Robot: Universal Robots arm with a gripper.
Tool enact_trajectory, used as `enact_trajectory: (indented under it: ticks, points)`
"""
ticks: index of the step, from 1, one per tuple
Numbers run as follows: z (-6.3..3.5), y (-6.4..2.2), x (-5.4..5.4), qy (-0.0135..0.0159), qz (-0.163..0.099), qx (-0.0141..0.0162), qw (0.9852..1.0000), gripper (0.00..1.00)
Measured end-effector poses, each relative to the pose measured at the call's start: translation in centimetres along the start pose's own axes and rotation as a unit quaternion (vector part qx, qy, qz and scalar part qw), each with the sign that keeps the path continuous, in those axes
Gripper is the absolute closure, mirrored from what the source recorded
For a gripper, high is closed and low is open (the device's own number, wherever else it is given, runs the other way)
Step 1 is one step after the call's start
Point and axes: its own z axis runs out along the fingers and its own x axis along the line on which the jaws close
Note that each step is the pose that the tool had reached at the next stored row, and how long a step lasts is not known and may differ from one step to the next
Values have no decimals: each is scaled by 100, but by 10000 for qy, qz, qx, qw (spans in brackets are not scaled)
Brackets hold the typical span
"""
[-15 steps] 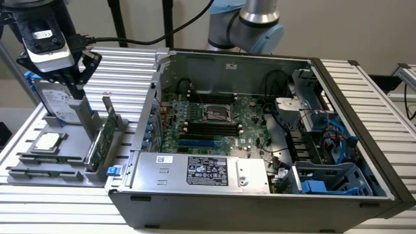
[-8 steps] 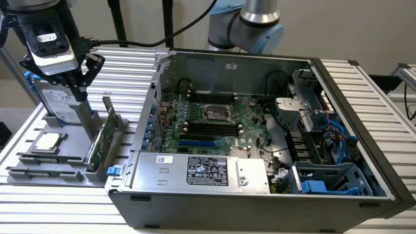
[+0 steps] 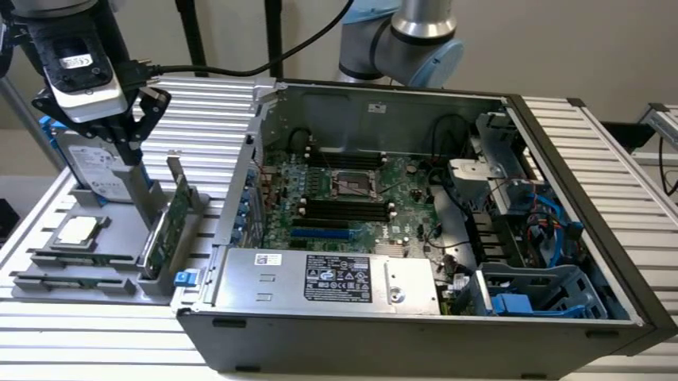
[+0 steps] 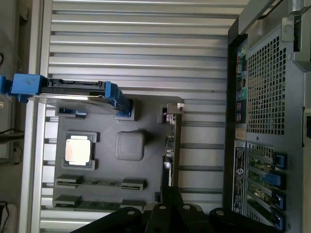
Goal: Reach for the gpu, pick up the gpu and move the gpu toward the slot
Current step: 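Pick up the gpu and move the gpu toward the slot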
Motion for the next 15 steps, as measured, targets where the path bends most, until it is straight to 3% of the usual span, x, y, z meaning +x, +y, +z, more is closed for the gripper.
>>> enact_trajectory:
  ticks: [4,6,7,8,12,13,15]
  points:
    - [0,0,0,0,0,0,10000,88]
    - [0,0,0,0,0,0,10000,76]
    - [0,0,0,0,0,0,10000,76]
    - [0,0,0,0,0,0,10000,64]
    - [7,0,-1,0,0,0,10000,58]
    - [18,-1,0,0,4,1,10000,52]
    - [54,-2,-1,-1,15,7,10000,52]
